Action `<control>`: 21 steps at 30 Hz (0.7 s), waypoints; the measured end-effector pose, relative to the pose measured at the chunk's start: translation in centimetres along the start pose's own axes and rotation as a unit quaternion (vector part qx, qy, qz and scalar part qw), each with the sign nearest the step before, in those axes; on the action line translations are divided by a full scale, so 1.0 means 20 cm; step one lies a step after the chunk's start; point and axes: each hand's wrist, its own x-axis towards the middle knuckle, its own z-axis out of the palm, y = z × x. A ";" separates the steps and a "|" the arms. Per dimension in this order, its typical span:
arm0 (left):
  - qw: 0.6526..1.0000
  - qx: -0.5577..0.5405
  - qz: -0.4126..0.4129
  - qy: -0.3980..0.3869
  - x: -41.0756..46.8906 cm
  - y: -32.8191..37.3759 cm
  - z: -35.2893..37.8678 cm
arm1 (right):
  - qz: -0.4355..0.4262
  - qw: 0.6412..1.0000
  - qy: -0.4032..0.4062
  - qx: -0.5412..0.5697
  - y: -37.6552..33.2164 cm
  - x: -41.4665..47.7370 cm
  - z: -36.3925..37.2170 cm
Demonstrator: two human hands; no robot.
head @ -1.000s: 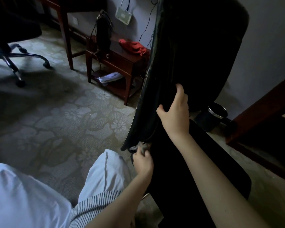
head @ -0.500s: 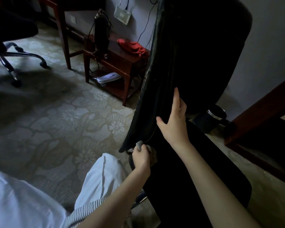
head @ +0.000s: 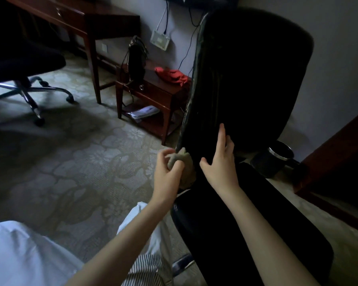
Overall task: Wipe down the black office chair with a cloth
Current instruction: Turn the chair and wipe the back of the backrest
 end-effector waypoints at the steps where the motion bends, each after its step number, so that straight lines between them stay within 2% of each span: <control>1: 1.000 -0.002 -0.002 0.000 0.02 0.03 -0.02 | 0.003 1.000 -0.012 0.008 0.00 -0.01 -0.01; 5: 0.985 -0.057 -0.141 -0.076 0.19 0.13 -0.03 | 0.015 0.997 -0.051 0.052 -0.01 -0.04 -0.04; 7: 0.978 -0.029 -0.174 -0.110 0.21 0.15 -0.02 | 0.027 0.995 -0.063 0.070 -0.02 -0.06 -0.05; 10: 0.981 0.038 -0.148 -0.121 0.21 0.14 -0.03 | 0.035 0.994 -0.070 0.077 -0.04 -0.07 -0.07; 15: 0.980 0.066 -0.147 -0.117 0.18 0.17 -0.04 | 0.048 0.995 -0.070 0.055 -0.10 -0.10 -0.10; 21: 0.980 0.089 -0.148 -0.101 0.07 0.18 -0.10 | 0.031 0.999 -0.019 0.022 -0.16 -0.14 -0.13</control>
